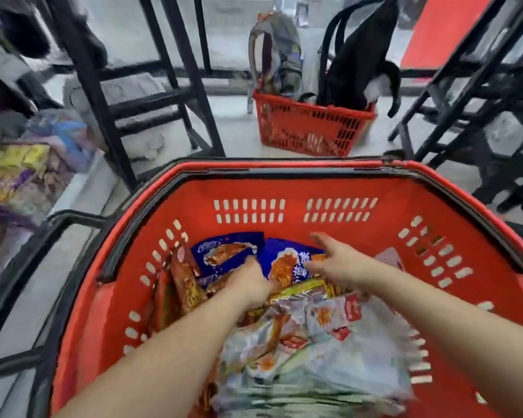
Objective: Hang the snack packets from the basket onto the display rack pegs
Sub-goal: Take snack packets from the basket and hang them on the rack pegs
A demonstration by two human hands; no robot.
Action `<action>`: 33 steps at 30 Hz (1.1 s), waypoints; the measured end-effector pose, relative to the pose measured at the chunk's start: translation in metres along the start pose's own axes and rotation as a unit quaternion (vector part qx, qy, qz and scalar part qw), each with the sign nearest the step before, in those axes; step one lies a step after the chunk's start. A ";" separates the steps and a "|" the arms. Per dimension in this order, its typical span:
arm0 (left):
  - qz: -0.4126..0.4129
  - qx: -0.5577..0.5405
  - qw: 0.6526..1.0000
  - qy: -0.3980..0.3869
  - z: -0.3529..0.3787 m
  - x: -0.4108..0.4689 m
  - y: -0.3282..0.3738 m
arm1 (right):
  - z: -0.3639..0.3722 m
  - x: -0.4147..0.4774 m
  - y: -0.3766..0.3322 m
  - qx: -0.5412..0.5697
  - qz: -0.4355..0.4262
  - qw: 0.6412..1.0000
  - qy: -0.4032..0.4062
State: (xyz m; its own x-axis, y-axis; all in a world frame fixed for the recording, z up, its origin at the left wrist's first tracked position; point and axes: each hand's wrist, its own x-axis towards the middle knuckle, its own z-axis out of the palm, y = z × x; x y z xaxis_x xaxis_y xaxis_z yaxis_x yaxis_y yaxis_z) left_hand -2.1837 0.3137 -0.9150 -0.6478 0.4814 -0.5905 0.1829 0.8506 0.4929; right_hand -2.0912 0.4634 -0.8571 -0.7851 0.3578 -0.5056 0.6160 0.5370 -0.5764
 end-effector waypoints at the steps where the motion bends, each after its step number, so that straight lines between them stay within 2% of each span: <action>1: 0.011 0.011 1.000 0.001 0.007 0.009 -0.003 | 0.003 0.008 0.005 -0.007 -0.008 1.000 -0.001; 4: 0.064 0.031 0.997 0.014 0.012 0.015 0.001 | 0.005 0.017 0.015 -0.114 -0.055 0.992 -0.012; 6: 0.118 0.104 0.988 0.014 0.001 0.004 0.014 | 0.000 0.016 0.016 -0.142 -0.084 0.986 -0.009; 9: 0.207 0.155 0.966 0.022 -0.023 -0.021 0.041 | -0.017 0.009 0.006 -0.035 -0.095 0.995 -0.018; 11: 0.239 0.049 0.967 0.069 -0.037 -0.026 0.048 | -0.034 0.004 0.001 -0.019 -0.094 0.995 0.015; 13: 0.212 -0.097 0.968 0.096 -0.045 -0.017 0.038 | -0.053 -0.002 0.000 -0.102 -0.088 0.986 0.097; 14: 0.185 -0.112 0.974 0.073 -0.045 -0.013 0.029 | -0.061 -0.003 -0.001 -0.154 -0.083 0.975 0.140; 15: 0.154 -0.048 0.987 0.026 -0.040 -0.007 0.019 | -0.067 -0.004 0.000 -0.182 -0.077 0.966 0.169; 16: 0.124 0.063 0.990 -0.034 -0.030 -0.005 0.008 | -0.072 -0.003 0.001 -0.188 -0.072 0.963 0.178; 17: 0.096 0.177 0.976 -0.088 -0.016 -0.004 -0.002 | -0.074 -0.003 0.003 -0.166 -0.065 0.969 0.170; 19: 0.081 0.294 0.947 -0.102 0.007 -0.004 -0.018 | -0.074 -0.002 0.003 -0.100 -0.048 0.984 0.136; 23: 0.116 0.277 0.954 0.019 0.017 -0.001 -0.020 | -0.069 -0.006 0.004 -0.022 -0.040 0.994 0.098; 25: 0.099 0.251 0.963 0.000 0.018 0.000 -0.015 | -0.068 -0.008 0.005 0.028 -0.035 0.994 0.097; 29: 0.079 0.125 0.988 -0.037 -0.001 -0.008 0.010 | -0.073 -0.005 0.001 -0.010 -0.065 0.987 0.146; 33: 0.124 0.096 0.983 -0.098 -0.043 -0.037 0.042 | -0.083 -0.011 -0.004 -0.050 -0.084 0.979 0.181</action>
State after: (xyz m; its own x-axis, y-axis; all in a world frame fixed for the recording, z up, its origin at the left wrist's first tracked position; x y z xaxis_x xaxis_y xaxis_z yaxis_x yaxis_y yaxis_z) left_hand -2.1840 0.3229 -0.8452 -0.4153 0.6937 -0.5885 0.4657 0.7179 0.5175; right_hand -2.0902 0.5211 -0.7956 -0.8576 0.4955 -0.1379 0.4806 0.6766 -0.5578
